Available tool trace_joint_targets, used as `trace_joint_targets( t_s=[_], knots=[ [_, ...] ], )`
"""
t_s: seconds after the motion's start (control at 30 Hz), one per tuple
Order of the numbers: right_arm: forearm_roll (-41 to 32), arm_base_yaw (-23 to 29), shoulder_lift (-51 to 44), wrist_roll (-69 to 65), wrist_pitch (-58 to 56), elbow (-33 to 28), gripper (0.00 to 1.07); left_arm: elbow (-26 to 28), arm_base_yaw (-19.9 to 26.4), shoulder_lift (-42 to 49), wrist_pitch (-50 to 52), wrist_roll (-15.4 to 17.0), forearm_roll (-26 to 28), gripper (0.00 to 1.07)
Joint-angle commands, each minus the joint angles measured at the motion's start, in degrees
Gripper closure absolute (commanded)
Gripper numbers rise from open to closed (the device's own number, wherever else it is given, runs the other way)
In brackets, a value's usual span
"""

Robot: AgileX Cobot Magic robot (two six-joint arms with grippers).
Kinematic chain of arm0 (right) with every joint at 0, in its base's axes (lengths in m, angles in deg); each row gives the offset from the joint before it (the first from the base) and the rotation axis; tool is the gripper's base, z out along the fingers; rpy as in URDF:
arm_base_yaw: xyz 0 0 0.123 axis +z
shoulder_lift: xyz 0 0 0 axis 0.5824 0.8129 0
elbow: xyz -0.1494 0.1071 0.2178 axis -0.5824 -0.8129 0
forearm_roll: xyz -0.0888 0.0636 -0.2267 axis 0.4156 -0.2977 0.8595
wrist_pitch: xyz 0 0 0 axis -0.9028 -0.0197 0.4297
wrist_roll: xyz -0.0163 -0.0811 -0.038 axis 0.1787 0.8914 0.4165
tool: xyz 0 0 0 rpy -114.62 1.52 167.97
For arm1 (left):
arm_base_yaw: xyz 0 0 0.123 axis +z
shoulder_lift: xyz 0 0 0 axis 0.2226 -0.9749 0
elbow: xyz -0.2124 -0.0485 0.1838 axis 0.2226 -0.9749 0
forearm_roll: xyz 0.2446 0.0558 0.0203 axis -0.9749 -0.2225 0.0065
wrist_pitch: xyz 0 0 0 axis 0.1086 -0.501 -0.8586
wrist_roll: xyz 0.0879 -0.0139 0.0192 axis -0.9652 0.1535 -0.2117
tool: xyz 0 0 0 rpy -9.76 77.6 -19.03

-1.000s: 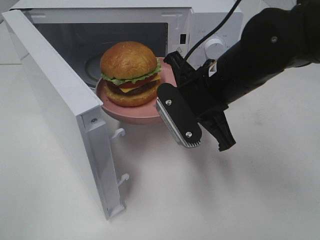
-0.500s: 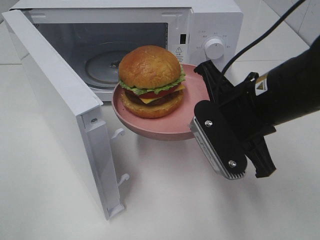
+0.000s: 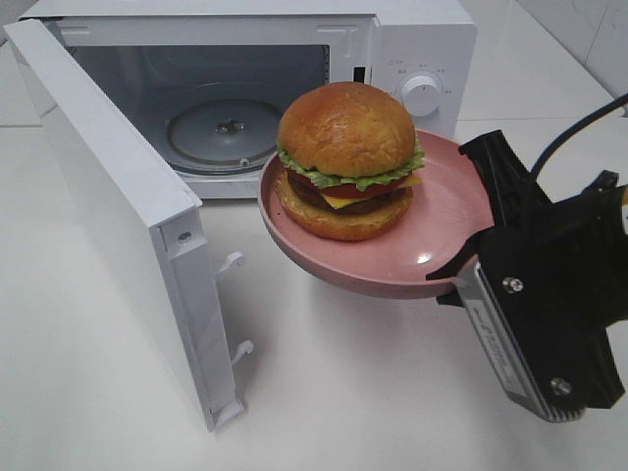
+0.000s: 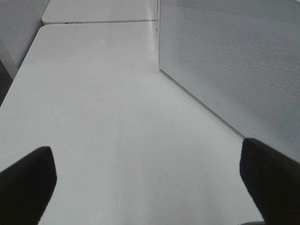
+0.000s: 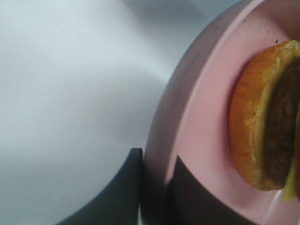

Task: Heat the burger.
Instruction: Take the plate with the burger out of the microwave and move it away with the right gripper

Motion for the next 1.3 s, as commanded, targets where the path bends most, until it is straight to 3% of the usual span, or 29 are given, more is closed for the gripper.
trace_joint_targets(
  t_s=[0.03,0.27,0.5,0.87,0.93,1.3],
  knots=[
    [2.75,-0.11,-5.21,-2.75,0.00,-1.43,1.07,-0.17,0.06,0.29,0.40,0.23,-0.06,0.07],
    [8.42,-0.11,-10.77,-9.80,-2.98,-3.72,1.07,-0.17,0.06,0.29,0.40,0.23,-0.06,0.07],
    [21.54,-0.11,-15.87,-26.81,-9.45,-3.84,1.07,-0.17,0.06,0.29,0.40,0.23,-0.06,0.07],
    [35.75,-0.11,-16.39,-48.93,-15.87,-3.84,1.07,-0.17,0.06,0.29,0.40,0.23,-0.06,0.07],
    [39.82,-0.11,-16.39,-58.16,-18.51,-3.84,1.07,-0.17,0.06,0.29,0.40,0.23,-0.06,0.07],
    [47.90,-0.11,-16.39,-77.29,-26.30,-4.18,1.06,-0.17,0.06,0.29,0.40,0.23,-0.06,0.07]
  ],
)
